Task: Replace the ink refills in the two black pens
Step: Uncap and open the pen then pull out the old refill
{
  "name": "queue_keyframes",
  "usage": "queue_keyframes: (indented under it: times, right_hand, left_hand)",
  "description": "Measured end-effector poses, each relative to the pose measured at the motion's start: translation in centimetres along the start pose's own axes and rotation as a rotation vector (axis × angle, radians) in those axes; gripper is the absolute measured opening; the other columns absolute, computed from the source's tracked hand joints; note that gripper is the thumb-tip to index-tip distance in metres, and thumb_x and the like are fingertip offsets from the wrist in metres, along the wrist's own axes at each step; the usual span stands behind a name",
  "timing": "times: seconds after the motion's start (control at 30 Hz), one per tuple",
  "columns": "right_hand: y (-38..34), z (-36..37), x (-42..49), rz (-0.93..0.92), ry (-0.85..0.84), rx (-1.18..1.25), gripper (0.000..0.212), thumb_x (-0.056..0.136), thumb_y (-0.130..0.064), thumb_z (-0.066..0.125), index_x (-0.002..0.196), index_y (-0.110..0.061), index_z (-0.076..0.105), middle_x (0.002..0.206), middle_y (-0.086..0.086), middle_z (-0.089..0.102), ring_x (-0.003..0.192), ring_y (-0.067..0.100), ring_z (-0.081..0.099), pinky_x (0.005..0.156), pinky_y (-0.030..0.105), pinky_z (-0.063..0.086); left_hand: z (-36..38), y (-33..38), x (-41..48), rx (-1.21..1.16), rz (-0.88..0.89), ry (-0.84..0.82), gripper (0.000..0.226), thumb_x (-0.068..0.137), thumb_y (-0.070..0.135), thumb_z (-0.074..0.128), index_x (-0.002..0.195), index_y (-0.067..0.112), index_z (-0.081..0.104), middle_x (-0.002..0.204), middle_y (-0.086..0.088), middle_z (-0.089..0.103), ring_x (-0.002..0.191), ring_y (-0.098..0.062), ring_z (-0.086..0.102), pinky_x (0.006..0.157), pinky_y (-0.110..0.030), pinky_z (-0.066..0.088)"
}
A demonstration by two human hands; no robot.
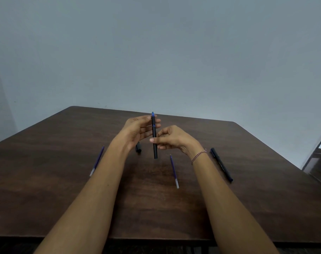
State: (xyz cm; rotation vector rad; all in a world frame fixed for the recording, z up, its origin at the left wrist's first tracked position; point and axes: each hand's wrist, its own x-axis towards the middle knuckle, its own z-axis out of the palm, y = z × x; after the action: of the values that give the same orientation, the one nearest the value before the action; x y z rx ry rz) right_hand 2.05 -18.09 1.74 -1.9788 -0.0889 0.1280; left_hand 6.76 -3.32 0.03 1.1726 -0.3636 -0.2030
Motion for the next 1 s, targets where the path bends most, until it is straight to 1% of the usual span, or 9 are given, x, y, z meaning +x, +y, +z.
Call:
queue_keyframes:
  times: [0.07,0.1,0.3,0.43,0.53,0.6,0.67,0.8,1.0]
  right_hand:
    - [0.06,0.02,0.03,-0.006,-0.001,-0.003,0.014,0.077,-0.015,0.077,0.083,-0.01,0.065,0.07,-0.001,0.065,0.053,0.001,0.063,0.054,0.012,0.052]
    - [0.09,0.02,0.05,-0.009,-0.003,-0.002,0.014,0.077,-0.015,0.077,0.082,-0.01,0.065,0.069,-0.001,0.065,0.053,0.001,0.063,0.055,0.013,0.053]
    - [0.13,0.08,0.22,-0.004,-0.012,-0.003,0.018,0.076,-0.017,0.078,0.084,-0.01,0.064,0.07,0.0,0.066,0.055,0.002,0.064,0.057,0.014,0.054]
    - [0.17,0.14,0.27,-0.001,-0.01,-0.018,0.018,0.075,-0.018,0.078,0.084,-0.011,0.064,0.069,0.0,0.066,0.055,0.002,0.064,0.058,0.015,0.054]
    - [0.13,0.05,0.27,0.002,-0.007,-0.015,0.019,0.075,-0.018,0.078,0.086,-0.011,0.064,0.07,0.0,0.066,0.056,0.003,0.064,0.058,0.014,0.054]
    - [0.12,-0.04,0.27,0.003,-0.002,-0.014,0.019,0.076,-0.018,0.078,0.087,-0.01,0.065,0.07,0.0,0.067,0.055,0.002,0.065,0.056,0.014,0.054]
    - [0.1,-0.08,0.26,0.004,0.003,-0.01,0.019,0.076,-0.017,0.078,0.087,-0.01,0.065,0.07,0.0,0.067,0.055,0.002,0.064,0.055,0.013,0.053]
    - [0.1,-0.07,0.27,0.009,0.004,-0.005,0.017,0.076,-0.016,0.077,0.086,-0.01,0.065,0.071,0.0,0.066,0.054,0.001,0.064,0.054,0.013,0.052]
    - [0.06,0.02,0.28,0.011,-0.003,-0.008,0.018,0.076,-0.017,0.078,0.086,-0.01,0.064,0.07,0.0,0.067,0.054,0.002,0.064,0.054,0.013,0.053]
  left_hand:
    - [-0.05,-0.05,0.08,0.019,0.004,-0.017,0.019,0.093,0.008,0.051,0.103,0.009,0.067,0.099,-0.008,0.073,0.094,-0.02,0.07,0.084,-0.03,0.055]
    - [-0.06,-0.06,0.11,0.022,0.006,-0.017,0.018,0.092,0.008,0.052,0.101,0.01,0.068,0.097,-0.007,0.074,0.093,-0.019,0.07,0.084,-0.029,0.055]
    - [-0.2,-0.15,0.01,-0.016,0.033,0.032,0.013,0.081,0.009,0.068,0.094,0.012,0.068,0.083,-0.002,0.074,0.082,-0.014,0.071,0.064,-0.021,0.055]
    - [-0.08,-0.07,-0.02,-0.029,0.06,0.078,0.016,0.076,0.009,0.072,0.089,0.015,0.066,0.078,0.001,0.073,0.078,-0.012,0.071,0.061,-0.02,0.054]
    - [-0.04,-0.02,-0.01,-0.047,0.066,0.058,0.015,0.078,0.016,0.072,0.092,0.014,0.066,0.082,-0.001,0.073,0.083,-0.015,0.071,0.063,-0.022,0.055]
    - [0.01,0.03,-0.04,-0.053,0.054,0.034,0.02,0.084,0.022,0.066,0.1,0.01,0.066,0.091,-0.005,0.074,0.089,-0.017,0.071,0.066,-0.023,0.056]
    - [0.03,0.09,-0.04,-0.054,0.031,0.012,0.024,0.089,0.022,0.061,0.106,0.007,0.065,0.097,-0.008,0.073,0.092,-0.019,0.07,0.068,-0.023,0.056]
    - [0.0,0.09,-0.05,-0.041,0.011,-0.011,0.02,0.091,0.011,0.056,0.107,0.005,0.065,0.096,-0.009,0.074,0.092,-0.02,0.07,0.066,-0.023,0.056]
    - [-0.18,0.11,-0.04,-0.032,0.023,0.024,0.017,0.083,0.01,0.066,0.1,0.01,0.066,0.088,-0.003,0.074,0.088,-0.017,0.071,0.065,-0.022,0.055]
